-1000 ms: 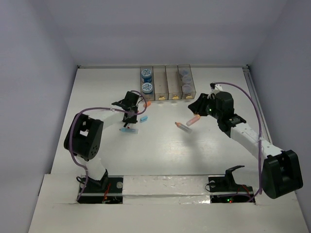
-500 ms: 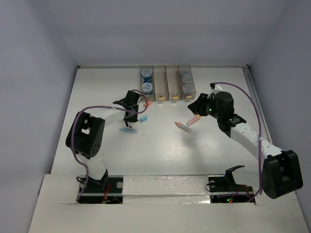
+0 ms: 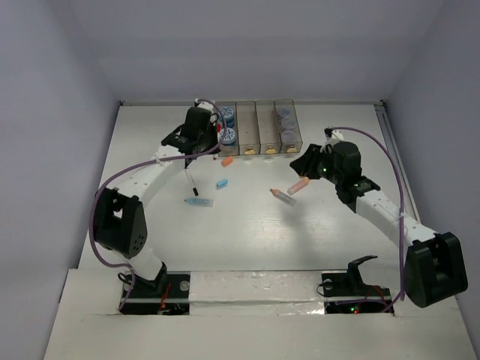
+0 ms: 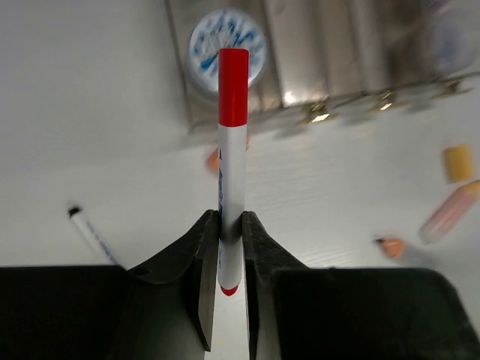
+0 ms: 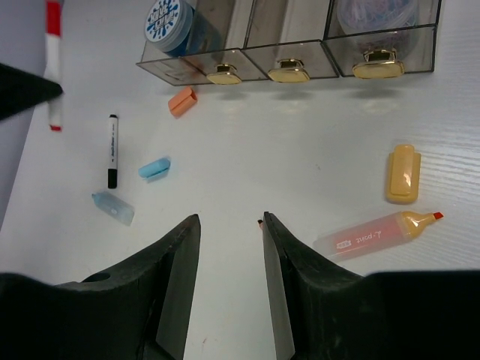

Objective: Sort the stationery into containers
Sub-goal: Place the pen in the storage box.

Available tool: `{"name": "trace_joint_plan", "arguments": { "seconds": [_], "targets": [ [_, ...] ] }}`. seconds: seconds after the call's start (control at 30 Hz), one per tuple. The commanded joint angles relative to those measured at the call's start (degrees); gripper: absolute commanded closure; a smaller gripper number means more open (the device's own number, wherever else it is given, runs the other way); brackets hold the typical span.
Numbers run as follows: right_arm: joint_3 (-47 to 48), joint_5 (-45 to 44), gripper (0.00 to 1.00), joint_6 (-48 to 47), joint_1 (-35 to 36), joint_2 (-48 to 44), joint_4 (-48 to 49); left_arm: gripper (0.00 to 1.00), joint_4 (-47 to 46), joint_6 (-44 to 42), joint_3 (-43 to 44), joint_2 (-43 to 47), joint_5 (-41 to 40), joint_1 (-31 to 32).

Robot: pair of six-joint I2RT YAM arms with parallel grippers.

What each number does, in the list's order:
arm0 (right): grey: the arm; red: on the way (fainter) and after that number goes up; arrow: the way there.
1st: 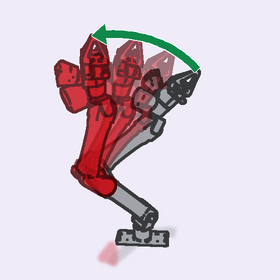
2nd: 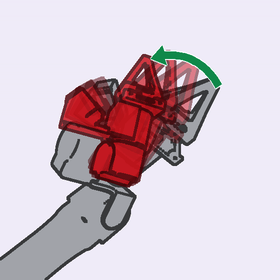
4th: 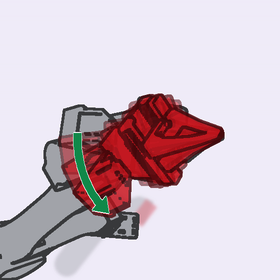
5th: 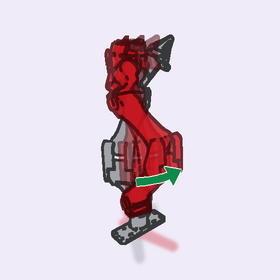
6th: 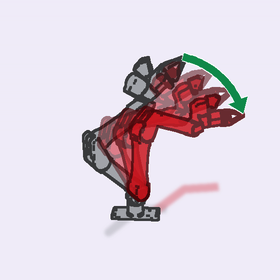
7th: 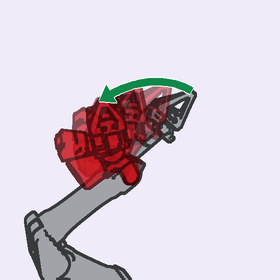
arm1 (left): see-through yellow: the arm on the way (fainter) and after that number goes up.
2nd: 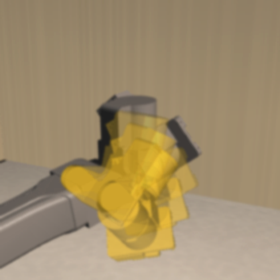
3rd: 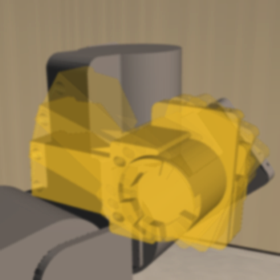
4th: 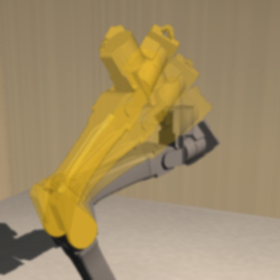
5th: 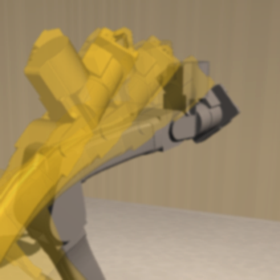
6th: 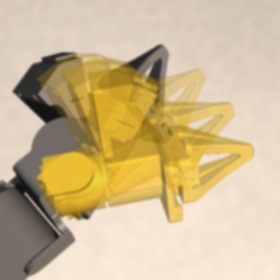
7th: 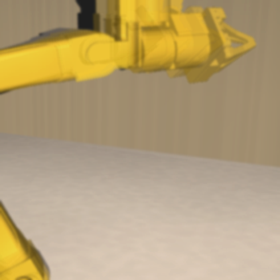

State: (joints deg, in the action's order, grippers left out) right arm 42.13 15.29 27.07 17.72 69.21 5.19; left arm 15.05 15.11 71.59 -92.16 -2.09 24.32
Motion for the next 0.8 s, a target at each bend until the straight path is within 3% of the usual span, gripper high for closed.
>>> {"name": "trace_joint_plan", "arguments": {
  "seconds": [0.0, 0.27, 0.53, 0.77],
  "targets": [
    [-0.47, -1.66, 0.55, -0.09, 0.39, -2.24, 3.07, 1.00, -1.77, 3.77, 8.02, 0.07, 5.50, 0.21],
    [-0.91, -3.42, 0.54, -0.35, 0.39, -3.47, 2.72, 1.00, -8.45, 10.72, 25.60, -13.98, 12.72, 2.31],
    [-0.82, -4.13, 0.53, -0.44, 0.39, -3.47, 2.28, 1.00, -6.44, 13.45, 46.06, -29.80, 13.43, 5.39],
    [-0.82, -4.13, 0.52, -0.44, 0.39, -3.64, 2.19, 1.00, -7.93, 17.05, 53.39, -38.26, 13.69, 5.39]
  ]
}}
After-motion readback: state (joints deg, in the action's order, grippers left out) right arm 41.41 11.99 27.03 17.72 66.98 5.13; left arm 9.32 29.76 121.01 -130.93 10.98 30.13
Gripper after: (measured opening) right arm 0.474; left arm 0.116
